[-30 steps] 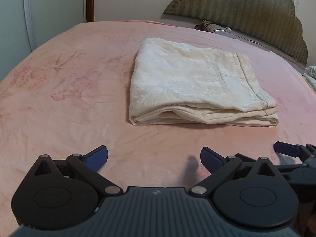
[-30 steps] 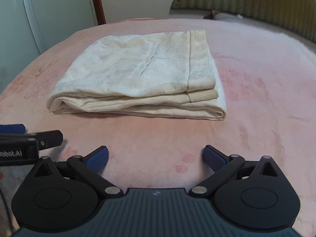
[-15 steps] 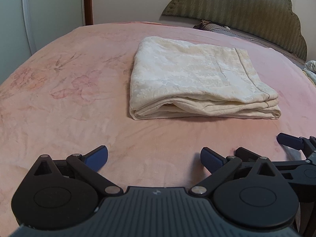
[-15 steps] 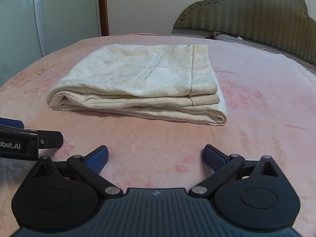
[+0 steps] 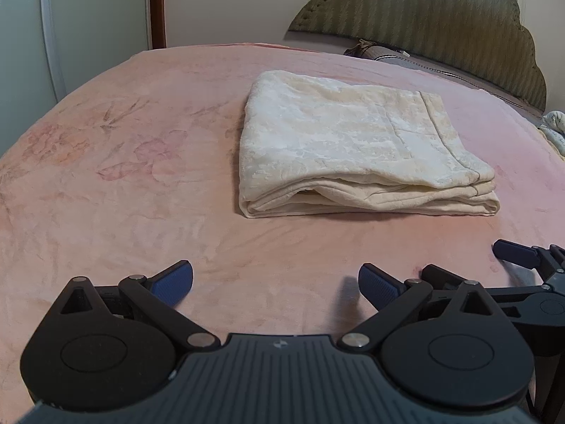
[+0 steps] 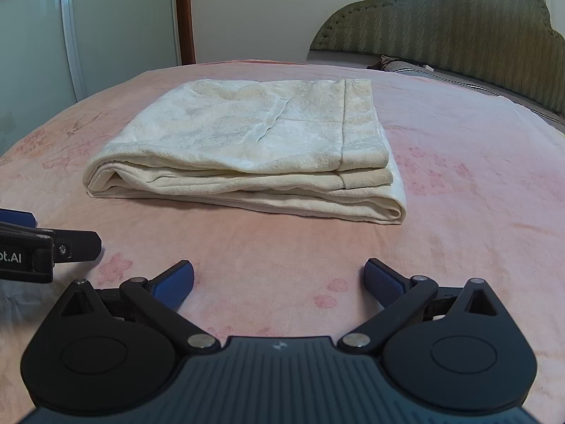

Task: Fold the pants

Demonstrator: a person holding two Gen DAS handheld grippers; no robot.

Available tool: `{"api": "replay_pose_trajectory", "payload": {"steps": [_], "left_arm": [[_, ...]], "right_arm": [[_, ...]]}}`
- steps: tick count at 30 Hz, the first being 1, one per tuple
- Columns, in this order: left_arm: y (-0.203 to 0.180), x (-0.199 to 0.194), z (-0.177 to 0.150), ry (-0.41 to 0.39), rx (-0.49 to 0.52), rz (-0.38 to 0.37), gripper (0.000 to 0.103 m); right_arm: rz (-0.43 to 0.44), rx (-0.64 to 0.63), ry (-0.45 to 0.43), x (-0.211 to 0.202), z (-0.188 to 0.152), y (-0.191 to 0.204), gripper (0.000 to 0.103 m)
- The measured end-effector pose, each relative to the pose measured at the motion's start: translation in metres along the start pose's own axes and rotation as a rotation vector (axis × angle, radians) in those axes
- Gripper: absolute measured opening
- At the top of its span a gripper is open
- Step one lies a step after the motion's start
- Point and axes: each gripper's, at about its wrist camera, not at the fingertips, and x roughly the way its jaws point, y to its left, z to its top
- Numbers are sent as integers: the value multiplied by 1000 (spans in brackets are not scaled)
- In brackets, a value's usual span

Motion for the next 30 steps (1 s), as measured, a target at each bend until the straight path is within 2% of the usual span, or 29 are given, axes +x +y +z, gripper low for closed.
{"api": "replay_pose_trajectory", "payload": {"steps": [8, 13, 30], "left_arm": [[-6, 2, -3, 4, 57, 17, 102], [-6, 9, -5, 21, 59, 17, 102], [-6, 1, -3, -4, 60, 21, 102]], "right_arm": [[0, 0, 0, 0, 0, 1, 103], [0, 0, 0, 0, 0, 1, 103], [-2, 0, 0, 1, 0, 1, 103]]}}
